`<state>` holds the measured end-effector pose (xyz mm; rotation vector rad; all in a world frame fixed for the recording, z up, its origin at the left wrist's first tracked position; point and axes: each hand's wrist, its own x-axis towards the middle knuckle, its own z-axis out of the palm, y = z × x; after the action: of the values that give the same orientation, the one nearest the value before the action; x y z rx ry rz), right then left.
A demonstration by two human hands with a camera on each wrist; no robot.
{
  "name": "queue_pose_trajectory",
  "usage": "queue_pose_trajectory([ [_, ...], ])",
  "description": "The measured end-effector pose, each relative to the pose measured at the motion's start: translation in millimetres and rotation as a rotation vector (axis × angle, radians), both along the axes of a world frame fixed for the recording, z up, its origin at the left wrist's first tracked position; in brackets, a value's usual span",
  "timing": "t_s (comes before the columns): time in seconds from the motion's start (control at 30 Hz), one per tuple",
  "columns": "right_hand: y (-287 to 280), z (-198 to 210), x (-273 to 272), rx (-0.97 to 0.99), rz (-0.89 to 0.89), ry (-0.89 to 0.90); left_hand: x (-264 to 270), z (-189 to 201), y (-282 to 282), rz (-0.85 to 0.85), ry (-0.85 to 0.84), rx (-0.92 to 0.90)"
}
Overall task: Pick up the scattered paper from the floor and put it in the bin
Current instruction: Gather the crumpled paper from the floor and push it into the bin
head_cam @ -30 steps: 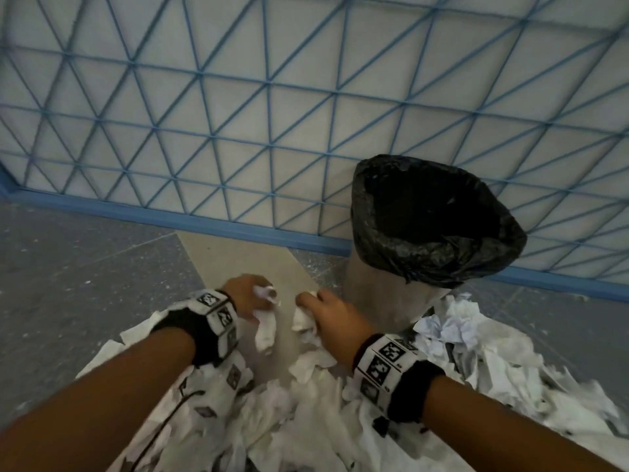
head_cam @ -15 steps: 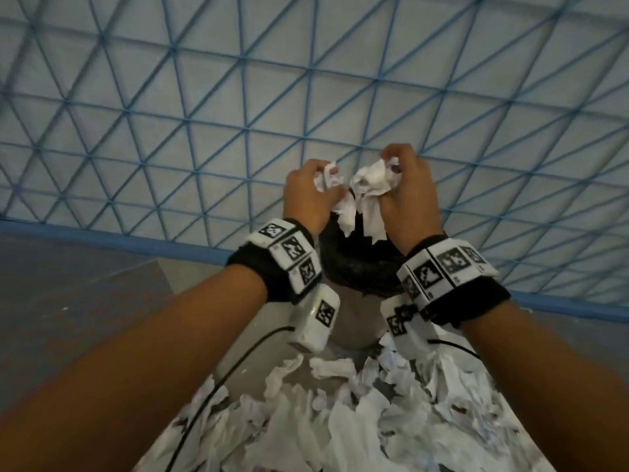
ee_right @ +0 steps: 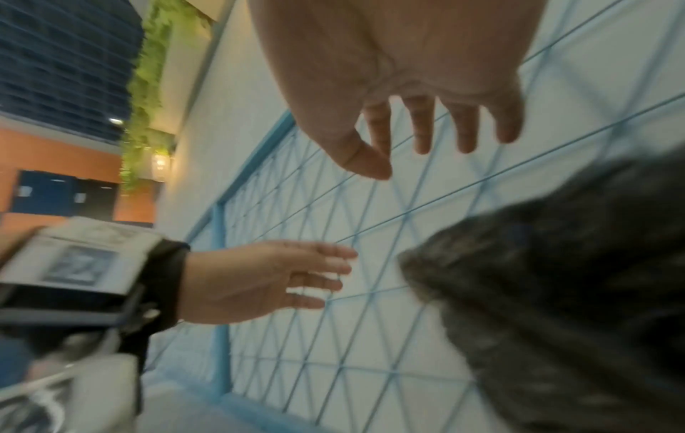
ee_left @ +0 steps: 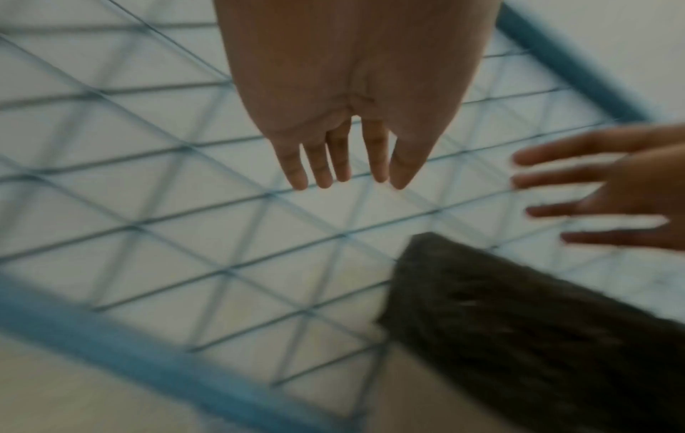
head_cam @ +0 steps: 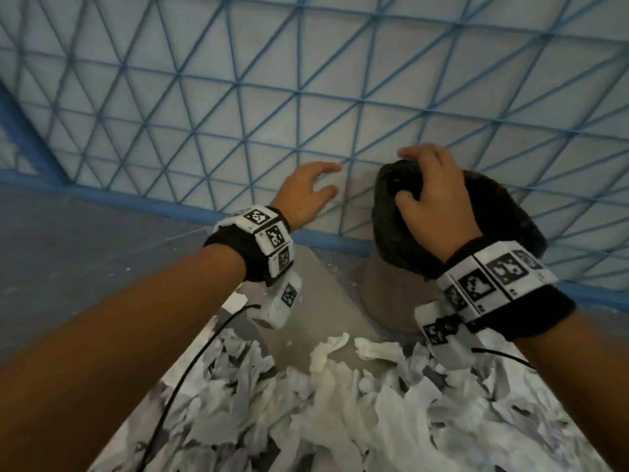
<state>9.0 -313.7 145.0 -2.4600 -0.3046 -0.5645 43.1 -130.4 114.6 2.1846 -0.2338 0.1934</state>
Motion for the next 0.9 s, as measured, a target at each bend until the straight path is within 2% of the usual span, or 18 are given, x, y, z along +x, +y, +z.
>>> queue_pose_trajectory([
  [0.1,57,-22,-10,0.018,0.223,-0.050,-7,-42,75,0.111,0.237,0.323],
  [0.17,93,-55,-11,-0.041,0.355,0.065,-20,-76,122,0.141,0.471,0.530],
  [0.23,121,-93,-11,-0.104,0.425,0.277,-36,-108,159,0.159,0.678,0.689],
  [0.3,142,-129,-10,-0.182,0.447,0.511,-53,-130,183,0.156,0.850,0.763],
  [0.4,170,-168,-5,-0.331,0.491,0.703,-71,-151,197,0.096,0.984,0.716],
  [0.5,197,-191,2,-0.417,0.574,0.726,-83,-171,200,0.067,1.011,0.655],
  [0.6,218,-215,4,-0.457,0.661,0.684,-97,-185,194,0.080,0.951,0.684],
  [0.7,228,-236,0,-0.492,0.733,0.633,-103,-187,184,0.114,0.848,0.584],
  [0.8,223,-238,5,-0.317,0.599,0.534,-97,-178,184,0.220,0.748,0.419],
  [0.9,211,-228,5,-0.227,0.425,0.698,-90,-160,182,0.337,0.716,0.298],
])
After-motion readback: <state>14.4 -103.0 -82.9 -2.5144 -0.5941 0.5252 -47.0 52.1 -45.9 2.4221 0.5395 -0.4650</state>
